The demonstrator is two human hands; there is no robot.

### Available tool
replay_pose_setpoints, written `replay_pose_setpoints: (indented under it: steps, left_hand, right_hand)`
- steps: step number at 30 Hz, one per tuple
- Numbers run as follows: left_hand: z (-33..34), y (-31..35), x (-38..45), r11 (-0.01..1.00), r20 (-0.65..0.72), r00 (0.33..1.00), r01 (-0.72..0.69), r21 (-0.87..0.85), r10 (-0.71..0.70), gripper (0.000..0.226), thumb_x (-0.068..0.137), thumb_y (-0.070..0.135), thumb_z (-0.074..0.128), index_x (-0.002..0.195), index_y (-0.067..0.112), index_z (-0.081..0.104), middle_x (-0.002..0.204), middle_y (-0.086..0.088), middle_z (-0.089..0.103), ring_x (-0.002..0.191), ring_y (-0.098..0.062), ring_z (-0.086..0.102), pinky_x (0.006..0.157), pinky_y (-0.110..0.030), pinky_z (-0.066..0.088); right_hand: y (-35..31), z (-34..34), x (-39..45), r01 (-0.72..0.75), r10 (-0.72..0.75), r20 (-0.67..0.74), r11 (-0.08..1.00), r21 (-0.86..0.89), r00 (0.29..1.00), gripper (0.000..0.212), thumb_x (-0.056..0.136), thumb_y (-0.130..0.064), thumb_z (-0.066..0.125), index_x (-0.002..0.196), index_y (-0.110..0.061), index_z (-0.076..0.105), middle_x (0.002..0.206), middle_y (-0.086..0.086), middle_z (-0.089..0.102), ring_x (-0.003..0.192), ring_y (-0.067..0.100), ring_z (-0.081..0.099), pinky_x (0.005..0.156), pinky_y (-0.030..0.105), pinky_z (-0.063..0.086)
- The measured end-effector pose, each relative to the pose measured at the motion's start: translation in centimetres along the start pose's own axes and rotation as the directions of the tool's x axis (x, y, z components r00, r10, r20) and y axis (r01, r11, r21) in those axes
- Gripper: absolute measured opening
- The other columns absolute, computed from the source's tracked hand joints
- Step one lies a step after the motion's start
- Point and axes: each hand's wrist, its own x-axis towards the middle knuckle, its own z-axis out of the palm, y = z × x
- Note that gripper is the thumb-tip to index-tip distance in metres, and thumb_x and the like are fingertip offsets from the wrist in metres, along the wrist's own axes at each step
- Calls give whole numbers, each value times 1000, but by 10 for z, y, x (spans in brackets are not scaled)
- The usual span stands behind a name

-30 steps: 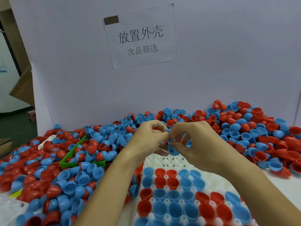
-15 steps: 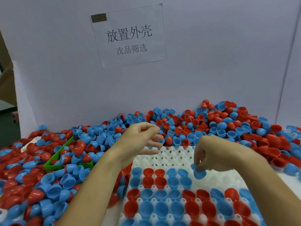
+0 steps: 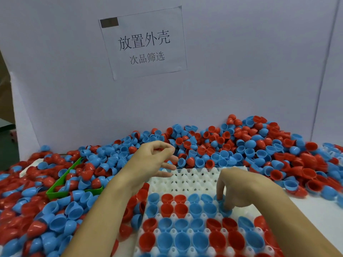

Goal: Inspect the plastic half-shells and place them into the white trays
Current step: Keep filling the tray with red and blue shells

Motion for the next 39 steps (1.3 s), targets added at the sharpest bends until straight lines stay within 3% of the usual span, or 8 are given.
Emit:
replay_pose_setpoints:
  steps: [5, 9, 17, 21, 25, 31, 36, 39]
  left_hand:
    - [4, -10, 3, 975, -18, 999, -40, 219, 45, 11, 97, 33, 62, 103, 32, 71, 98, 10, 74, 89, -7, 71, 72, -26, 61]
    - [18, -19, 19, 840, 2, 998, -57, 540, 66, 24, 92, 40, 66, 113, 47, 58, 119, 20, 53, 108, -4, 56, 86, -25, 48]
    - [73, -19, 121, 595, -36, 986, 126, 794, -160, 67, 84, 44, 71, 141, 37, 36, 153, -15, 18, 139, -44, 28, 109, -50, 39]
    - [94, -31, 153, 507, -21, 947, 190, 841, -319, 96, 81, 52, 72, 156, 34, 15, 162, -17, -2, 145, -48, 18, 115, -56, 33]
    - [113, -43, 166, 489, -97, 946, 246, 837, -309, 110, 80, 58, 73, 158, 33, -1, 163, -19, -8, 145, -50, 15, 114, -59, 31]
    - [122, -58, 172, 474, -178, 954, 275, 836, -239, 102, 78, 67, 70, 155, 42, 9, 159, -18, 5, 142, -49, 21, 108, -63, 33]
    - [118, -70, 170, 511, -250, 960, 278, 813, -124, 86, 81, 61, 71, 150, 45, 23, 164, -13, 7, 145, -42, 21, 106, -60, 32]
    - [118, -65, 176, 518, -261, 937, 346, 782, -233, 86, 82, 55, 72, 151, 45, 22, 160, -15, 11, 139, -45, 27, 105, -58, 33]
  right_hand:
    - [14, -24, -18, 71, -54, -143, 990, 118, 988, 29, 92, -27, 69, 121, -33, 66, 126, -5, 62, 98, 12, 56, 79, 22, 43]
    - [31, -38, -33, 112, -70, -210, 974, 198, 975, 30, 95, -38, 63, 125, -37, 60, 134, -4, 58, 114, 15, 58, 96, 31, 48]
    - [51, -52, -45, 156, -82, -273, 953, 261, 958, 34, 96, -48, 56, 129, -42, 53, 130, -7, 59, 90, 5, 47, 90, 27, 47]
    - [53, -52, -44, 173, -90, -284, 944, 282, 955, 35, 95, -51, 55, 129, -44, 51, 126, -7, 60, 93, 8, 53, 89, 26, 48]
    - [54, -53, -39, 213, -114, -301, 923, 320, 947, 33, 97, -48, 55, 129, -43, 52, 127, -6, 61, 87, 6, 50, 85, 25, 47]
    - [51, -52, -32, 249, -150, -295, 909, 334, 944, 33, 98, -45, 54, 131, -42, 52, 100, -13, 62, 75, 6, 65, 63, 17, 52]
    - [50, -53, -30, 288, -174, -338, 901, 325, 925, 35, 98, -46, 54, 132, -43, 52, 128, -10, 61, 75, -2, 49, 62, 8, 38]
    - [52, -52, -27, 291, -180, -328, 899, 328, 927, 33, 98, -45, 55, 131, -43, 52, 128, -11, 61, 74, -3, 48, 64, 12, 40]
